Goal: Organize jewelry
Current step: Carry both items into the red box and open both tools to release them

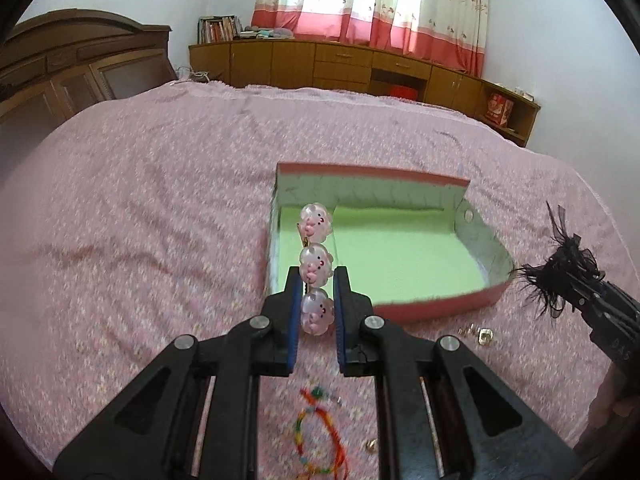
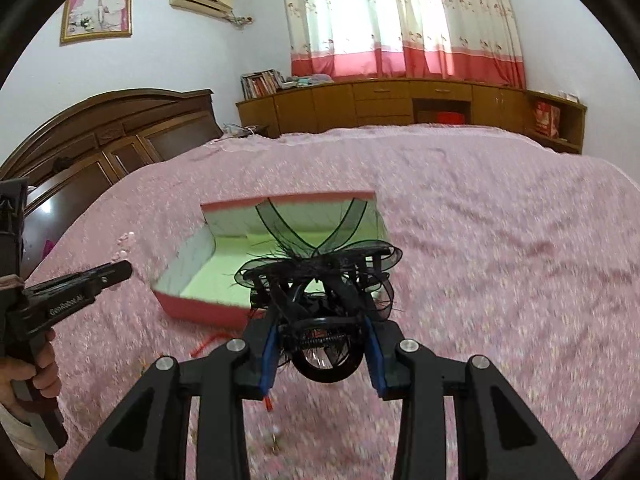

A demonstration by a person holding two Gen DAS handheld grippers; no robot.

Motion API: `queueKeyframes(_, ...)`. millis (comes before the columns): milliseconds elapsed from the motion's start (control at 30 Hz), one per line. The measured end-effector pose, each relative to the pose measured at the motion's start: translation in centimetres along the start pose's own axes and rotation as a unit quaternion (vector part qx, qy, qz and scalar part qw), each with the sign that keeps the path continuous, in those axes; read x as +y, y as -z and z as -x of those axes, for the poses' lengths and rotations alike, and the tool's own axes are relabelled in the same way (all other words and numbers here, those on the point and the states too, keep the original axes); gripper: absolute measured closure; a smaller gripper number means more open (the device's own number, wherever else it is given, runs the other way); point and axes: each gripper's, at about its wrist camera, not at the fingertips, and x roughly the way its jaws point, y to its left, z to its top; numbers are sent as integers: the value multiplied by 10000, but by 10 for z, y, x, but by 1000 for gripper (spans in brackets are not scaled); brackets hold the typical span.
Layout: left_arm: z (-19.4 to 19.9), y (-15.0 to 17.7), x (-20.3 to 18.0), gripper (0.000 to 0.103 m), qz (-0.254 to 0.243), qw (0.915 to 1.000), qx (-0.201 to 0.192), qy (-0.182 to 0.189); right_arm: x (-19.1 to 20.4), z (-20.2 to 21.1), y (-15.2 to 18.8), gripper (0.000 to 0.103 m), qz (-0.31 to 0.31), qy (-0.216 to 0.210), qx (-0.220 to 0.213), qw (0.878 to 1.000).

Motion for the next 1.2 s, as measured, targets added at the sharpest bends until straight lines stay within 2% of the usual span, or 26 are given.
queueKeyframes(300,-36,-30,-9,96,-55,10000,47,47,4,-34,-40,64,118,-94,59,9999)
queueKeyframes(533,-71,-44,-21,96,-190,9994,270,36,0,-81,-58,65,24,-165,510,9986)
queueKeyframes(733,-113,-47,-27,96,-252,9976,652,-9,-7,-120,-63,65,-154,-157,932,9954)
queueKeyframes(900,-145,-50,-25,96,-191,9947,1008,-50,-8,-150,-64,65,-65,-33,1240,9923)
queueKeyframes(1200,-179,-45,-22,96,-104,9882,1505,-275,-20,-190,-63,64,-69,170,1621,9866)
